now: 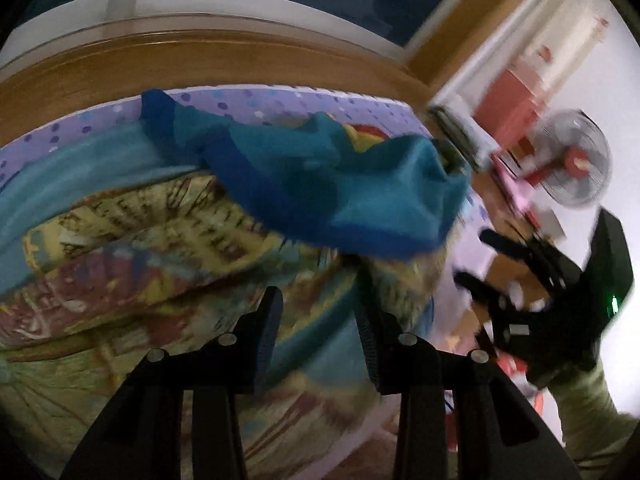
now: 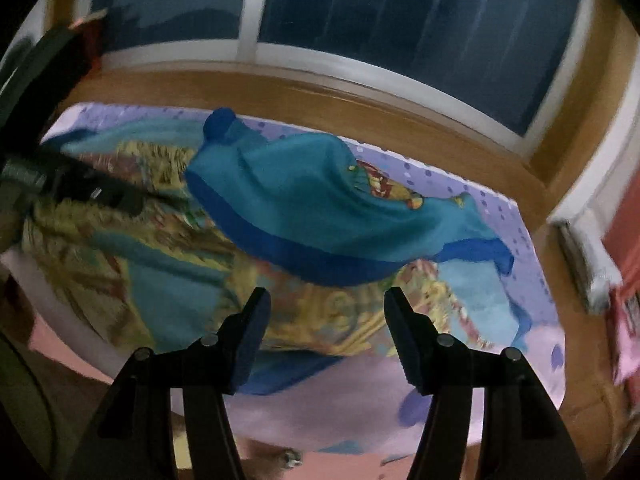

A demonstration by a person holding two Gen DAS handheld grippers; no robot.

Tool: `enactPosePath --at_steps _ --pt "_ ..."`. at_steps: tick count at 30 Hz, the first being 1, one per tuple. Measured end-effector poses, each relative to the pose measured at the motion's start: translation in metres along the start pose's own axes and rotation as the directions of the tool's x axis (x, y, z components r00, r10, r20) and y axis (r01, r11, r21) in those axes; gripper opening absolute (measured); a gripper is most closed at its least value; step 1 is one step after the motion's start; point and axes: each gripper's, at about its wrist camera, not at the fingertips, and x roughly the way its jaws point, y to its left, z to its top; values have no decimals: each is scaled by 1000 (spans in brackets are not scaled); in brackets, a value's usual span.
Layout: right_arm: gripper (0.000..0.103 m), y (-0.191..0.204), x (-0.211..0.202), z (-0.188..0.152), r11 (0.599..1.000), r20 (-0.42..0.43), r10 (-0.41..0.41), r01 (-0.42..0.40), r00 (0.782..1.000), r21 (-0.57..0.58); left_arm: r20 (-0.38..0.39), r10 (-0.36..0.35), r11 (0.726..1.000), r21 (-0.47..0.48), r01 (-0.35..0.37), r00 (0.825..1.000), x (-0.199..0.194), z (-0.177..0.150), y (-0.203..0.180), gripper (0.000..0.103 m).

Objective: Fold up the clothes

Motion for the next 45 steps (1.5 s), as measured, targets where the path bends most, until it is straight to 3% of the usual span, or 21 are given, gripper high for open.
enactPosePath --at_steps 6,10,14,20,26,28,31,32,34,36,41,45 --pt "60 -24 5 -10 980 65 103 -90 993 -175 66 84 981 -183 -70 994 22 2 -23 37" --pt "60 -39 9 -12 957 93 162 -133 982 -259 109 139 946 -308 -100 984 24 -7 -33 37" --pt "60 -44 10 -10 926 138 217 -159 966 -342 143 150 902 -425 -76 978 22 -17 -33 38" --pt "61 -35 19 -3 874 141 315 -228 939 -429 170 124 866 -499 -23 978 31 -11 -24 40" --pt "61 -21 33 5 845 127 311 -213 942 -490 227 81 820 -569 64 970 43 -2 -10 40" --pt "61 -18 39 8 837 122 305 -205 944 -508 263 54 809 -578 113 963 48 0 -7 41" --pt "58 -20 46 12 842 147 302 -191 942 -505 273 43 800 -585 131 961 55 6 -7 41" --pt "51 -24 48 14 849 142 314 -211 939 -484 275 33 798 -585 141 961 57 8 -8 41" --pt "18 -33 51 19 861 133 339 -250 932 -443 290 22 805 -573 155 957 57 14 -12 41" --pt "3 -42 53 24 870 124 359 -283 925 -404 310 20 819 -550 163 950 57 20 -19 41" --pt "1 -84 48 34 876 159 438 -380 885 -298 336 100 866 -492 84 937 57 47 -58 39" --pt "1 -149 43 42 898 206 437 -415 875 -144 338 159 889 -459 15 928 63 71 -90 39"
